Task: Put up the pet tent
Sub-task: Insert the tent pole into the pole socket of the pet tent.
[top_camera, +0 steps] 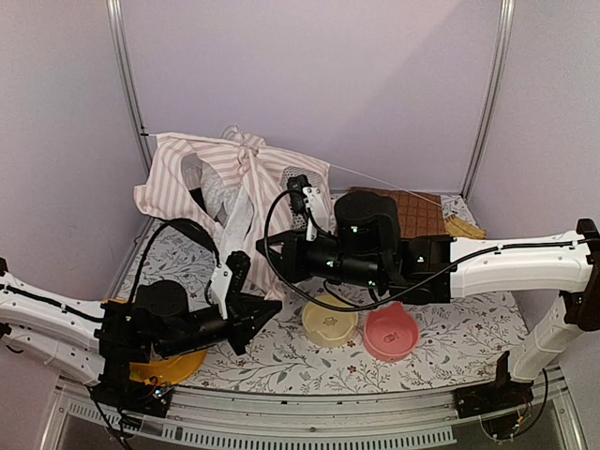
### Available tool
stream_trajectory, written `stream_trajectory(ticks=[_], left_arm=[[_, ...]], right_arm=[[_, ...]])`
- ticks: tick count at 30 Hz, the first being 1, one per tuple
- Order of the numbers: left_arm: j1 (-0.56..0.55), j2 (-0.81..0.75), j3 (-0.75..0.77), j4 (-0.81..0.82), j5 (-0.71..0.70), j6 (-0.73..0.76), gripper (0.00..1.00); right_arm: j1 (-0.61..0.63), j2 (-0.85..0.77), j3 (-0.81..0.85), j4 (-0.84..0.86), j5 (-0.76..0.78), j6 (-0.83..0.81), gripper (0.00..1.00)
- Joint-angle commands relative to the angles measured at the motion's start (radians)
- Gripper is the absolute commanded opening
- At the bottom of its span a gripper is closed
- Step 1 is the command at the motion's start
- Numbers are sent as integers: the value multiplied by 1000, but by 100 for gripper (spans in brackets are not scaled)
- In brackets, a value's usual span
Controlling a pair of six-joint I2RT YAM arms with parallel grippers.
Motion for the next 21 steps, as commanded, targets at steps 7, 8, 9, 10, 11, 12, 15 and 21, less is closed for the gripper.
stream_trajectory(ticks=[7, 8, 9, 10, 11, 12, 15, 21], left_arm=[[20, -43, 26, 0, 40, -4, 0], [20, -46, 32, -3, 40, -2, 0], [21, -47, 36, -8, 39, -2, 0], [23, -48, 38, -13, 39, -2, 0], [26, -48, 40, -20, 38, -3, 0], [28, -47, 44, -26, 37, -4, 0], [36, -46, 52, -47, 25, -19, 0], [68, -57, 87, -111, 13, -58, 0]], right_arm=[[-20, 36, 29, 87, 31, -55, 0], [-20, 38, 29, 87, 31, -54, 0], [-19, 40, 28, 87, 31, -54, 0], [-20, 42, 27, 87, 32, -54, 0], [-20, 42, 27, 87, 33, -54, 0], [-20, 42, 27, 86, 34, -54, 0], [-19, 40, 27, 81, 33, -57, 0], [4, 51, 23, 28, 80, -90, 0]])
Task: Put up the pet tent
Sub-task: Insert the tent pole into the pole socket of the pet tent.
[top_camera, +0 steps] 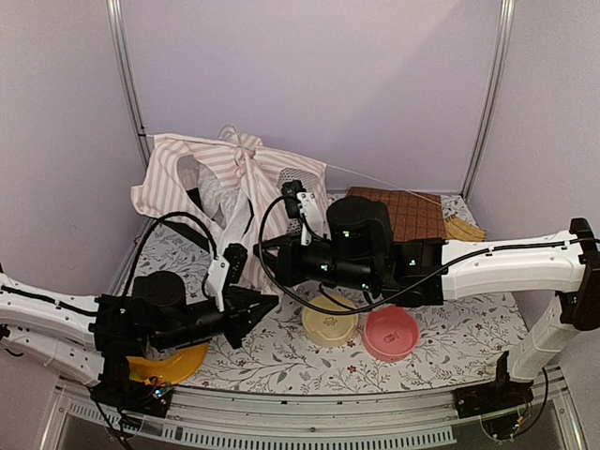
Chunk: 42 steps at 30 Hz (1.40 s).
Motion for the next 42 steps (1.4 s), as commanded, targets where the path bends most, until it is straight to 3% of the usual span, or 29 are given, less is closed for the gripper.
stream_trajectory(ticks=[1, 15, 19, 35, 42], left_arm=[[40, -24, 61, -42, -7, -36, 0], [120, 56, 216, -223, 23, -148, 0], [153, 41, 222, -170, 96, -165, 0], [233, 28, 212, -182, 138, -275, 0], [238, 4, 200, -174, 139, -281, 23]], right_arm=[[7, 24, 25, 2, 84, -81, 0], [36, 86, 63, -97, 140, -121, 0], [35, 112, 81, -146, 172, -113, 0], [34, 154, 73, -199, 181, -112, 0], [28, 163, 88, -225, 161, -107, 0]])
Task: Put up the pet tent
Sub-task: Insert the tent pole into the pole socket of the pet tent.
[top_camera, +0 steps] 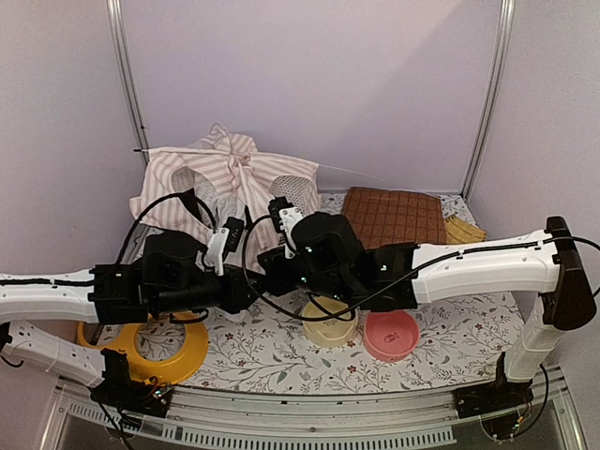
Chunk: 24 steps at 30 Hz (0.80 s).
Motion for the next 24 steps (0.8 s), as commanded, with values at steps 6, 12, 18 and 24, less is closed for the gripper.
stream_trajectory(ticks=[6, 12, 18, 24], left_arm=[[21, -97, 6, 79, -112, -26, 26], [25, -168, 4, 39, -155, -18, 36], [30, -258, 104, -16, -218, 67, 46], [37, -290, 292, -75, -296, 181, 53]], right_arm=[[-34, 18, -12, -83, -92, 3, 0], [-54, 16, -15, -97, -115, -15, 0], [-94, -14, -39, -154, -125, -21, 0], [-112, -28, -7, -299, -75, -70, 0]])
